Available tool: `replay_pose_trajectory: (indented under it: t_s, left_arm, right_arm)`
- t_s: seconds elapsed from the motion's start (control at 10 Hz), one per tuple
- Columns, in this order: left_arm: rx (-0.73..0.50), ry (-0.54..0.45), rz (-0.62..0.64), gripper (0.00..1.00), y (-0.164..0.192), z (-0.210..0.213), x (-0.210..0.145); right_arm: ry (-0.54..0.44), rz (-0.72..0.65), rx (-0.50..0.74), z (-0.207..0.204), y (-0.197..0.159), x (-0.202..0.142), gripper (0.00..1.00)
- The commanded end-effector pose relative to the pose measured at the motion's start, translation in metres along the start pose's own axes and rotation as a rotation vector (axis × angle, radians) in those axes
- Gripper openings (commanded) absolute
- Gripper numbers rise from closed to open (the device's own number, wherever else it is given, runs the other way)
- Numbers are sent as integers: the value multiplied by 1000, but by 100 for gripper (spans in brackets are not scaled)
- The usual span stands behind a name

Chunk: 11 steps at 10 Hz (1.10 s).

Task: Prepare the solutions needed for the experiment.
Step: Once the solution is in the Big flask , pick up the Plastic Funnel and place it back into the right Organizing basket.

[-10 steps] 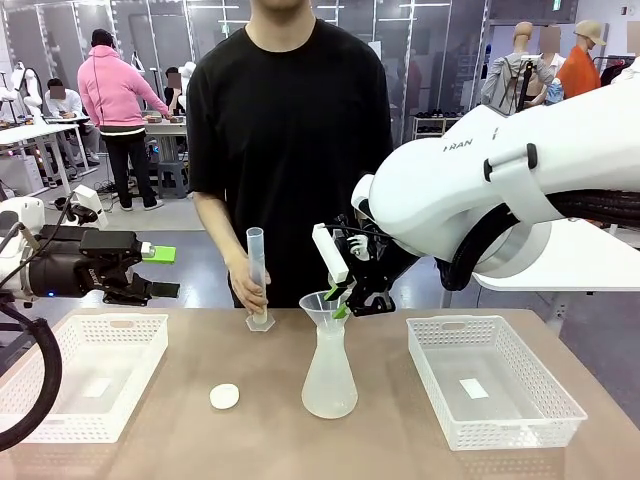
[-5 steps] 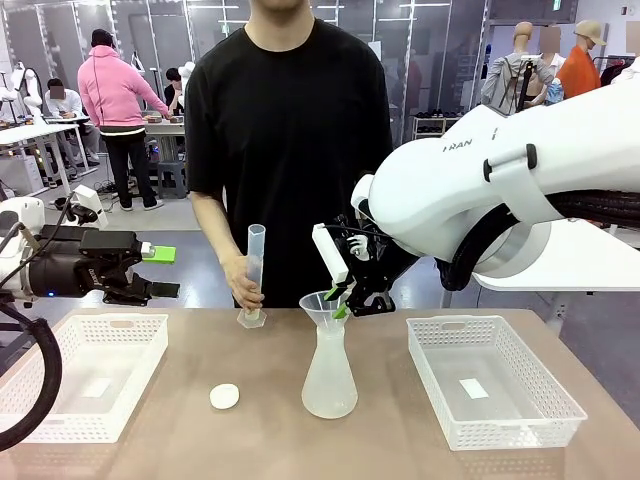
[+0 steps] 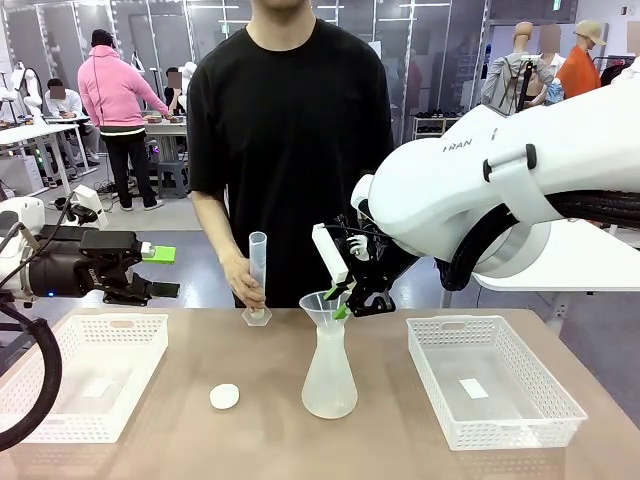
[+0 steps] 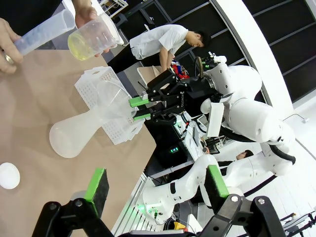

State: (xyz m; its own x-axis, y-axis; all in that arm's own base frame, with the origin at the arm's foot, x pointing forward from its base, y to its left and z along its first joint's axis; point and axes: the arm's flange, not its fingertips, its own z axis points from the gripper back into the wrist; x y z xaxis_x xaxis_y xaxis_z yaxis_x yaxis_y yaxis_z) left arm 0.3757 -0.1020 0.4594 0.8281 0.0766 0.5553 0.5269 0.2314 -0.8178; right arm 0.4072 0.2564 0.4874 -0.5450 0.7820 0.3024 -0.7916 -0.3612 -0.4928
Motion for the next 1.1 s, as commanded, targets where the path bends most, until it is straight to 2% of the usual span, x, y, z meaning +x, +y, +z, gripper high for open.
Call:
replay_pose_trajectory:
  t_s: [0.0, 0.2, 0.4, 0.6, 0.7, 0.8, 0.9, 1.0]
  left_arm:
    - [0, 13, 6, 100, -3, 0, -1]
    - [0, 13, 6, 100, -3, 0, -1]
    - [0, 13, 6, 100, -3, 0, -1]
    - [0, 13, 6, 100, -3, 0, -1]
    - [0, 13, 6, 100, -3, 0, -1]
    - [0, 13, 6, 100, -3, 0, -1]
    - [0, 13, 6, 100, -3, 0, -1]
    - [0, 13, 6, 100, -3, 0, -1]
  right_arm:
    - [22, 24, -12, 14, 3, 13, 31]
    - [63, 33, -68, 50, 12, 24, 31]
    - [23, -12, -130, 89, 13, 20, 31]
    - [70, -285, -154, 126, 9, -1, 31]
    - [51, -469, -164, 144, 9, -14, 31]
    - [94, -608, -161, 155, 11, -28, 31]
    - [89, -745, -145, 164, 14, -38, 31]
    - [80, -792, -106, 168, 20, -43, 31]
